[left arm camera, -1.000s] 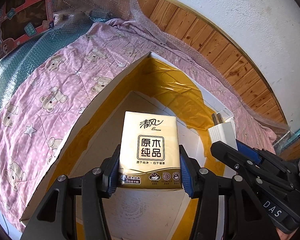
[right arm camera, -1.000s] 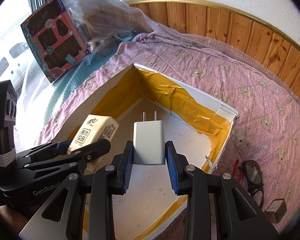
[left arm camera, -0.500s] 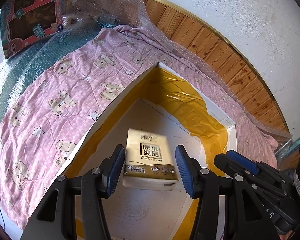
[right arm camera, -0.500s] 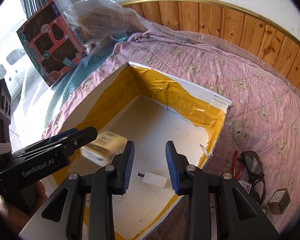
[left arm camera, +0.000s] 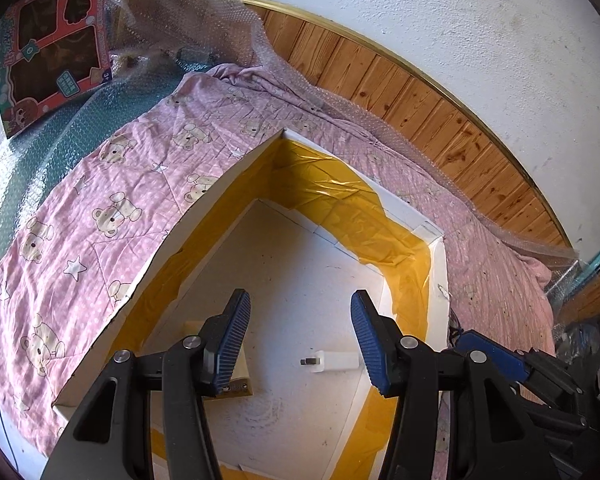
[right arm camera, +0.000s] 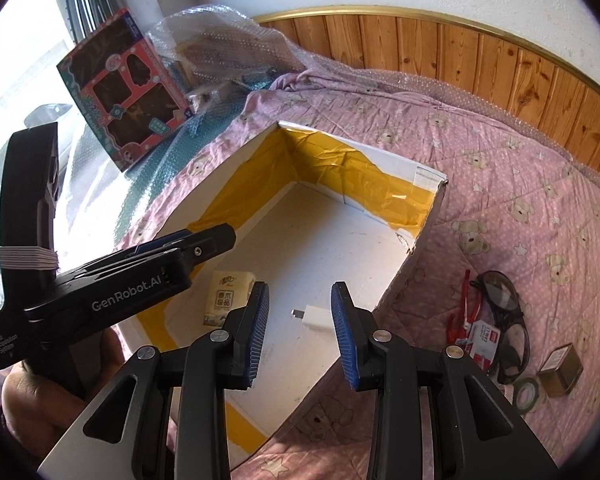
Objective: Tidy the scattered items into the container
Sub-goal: 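Open the right tool dropping the charger while the left tool releases the tissue pack into the box, then move both open tools back toward the remaining items on the bedspread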
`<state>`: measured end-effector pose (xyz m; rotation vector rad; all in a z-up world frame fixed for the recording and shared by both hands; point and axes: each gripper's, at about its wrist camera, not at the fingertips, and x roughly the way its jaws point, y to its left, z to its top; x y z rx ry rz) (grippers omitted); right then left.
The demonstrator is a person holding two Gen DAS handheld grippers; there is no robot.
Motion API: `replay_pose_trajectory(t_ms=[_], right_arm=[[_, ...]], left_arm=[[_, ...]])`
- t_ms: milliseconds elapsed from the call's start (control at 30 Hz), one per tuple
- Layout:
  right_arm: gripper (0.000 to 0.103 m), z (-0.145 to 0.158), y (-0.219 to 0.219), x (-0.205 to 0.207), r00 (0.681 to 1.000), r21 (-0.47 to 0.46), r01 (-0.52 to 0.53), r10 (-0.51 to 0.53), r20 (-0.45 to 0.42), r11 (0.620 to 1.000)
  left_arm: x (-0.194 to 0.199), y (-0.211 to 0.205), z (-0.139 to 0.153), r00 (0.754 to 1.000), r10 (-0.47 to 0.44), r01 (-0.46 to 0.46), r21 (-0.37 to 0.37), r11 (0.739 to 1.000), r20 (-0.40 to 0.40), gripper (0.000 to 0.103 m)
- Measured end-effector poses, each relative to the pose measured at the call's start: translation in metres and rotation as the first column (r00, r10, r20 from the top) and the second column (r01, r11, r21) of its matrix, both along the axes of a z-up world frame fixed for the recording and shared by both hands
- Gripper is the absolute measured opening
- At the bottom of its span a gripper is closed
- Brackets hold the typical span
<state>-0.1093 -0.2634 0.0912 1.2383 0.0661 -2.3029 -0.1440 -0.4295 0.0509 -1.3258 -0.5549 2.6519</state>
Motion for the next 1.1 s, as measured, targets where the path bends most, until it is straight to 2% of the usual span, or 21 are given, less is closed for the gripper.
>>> replay_pose_trajectory(t_ms=[233, 567, 867, 1100], right_arm=[[0.035, 0.021, 0.014, 0.032, 0.998, -0.049, -0.020, 0.017, -0.059, 0.999], [0.035, 0.034, 0.038, 0.086, 0.989, -0.088, -0.042, 0.029, -0.144, 0.995], [0.035, 0.023, 0.087, 0.120, 0.982, -0.125, -0.007, -0.017, -0.187, 0.992], [0.035, -0.013, 0.147, 0.117, 0.981, -0.190, 0.117, -0.143, -0.129, 0.975]], left_arm=[[0.019, 0.011, 0.013, 0.998, -0.030, 0.028, -0.026, 0.999, -0.046, 0.054], [0.062, 0.037, 0.041, 0.981, -0.083, 0.075, -0.051, 0.996, -0.174, 0.054], [0.098, 0.082, 0.055, 0.938, -0.216, 0.199, -0.088, 0.976, -0.270, 0.054], [0.112, 0.127, 0.055, 0.892, -0.347, 0.318, -0.142, 0.937, -0.291, 0.054]])
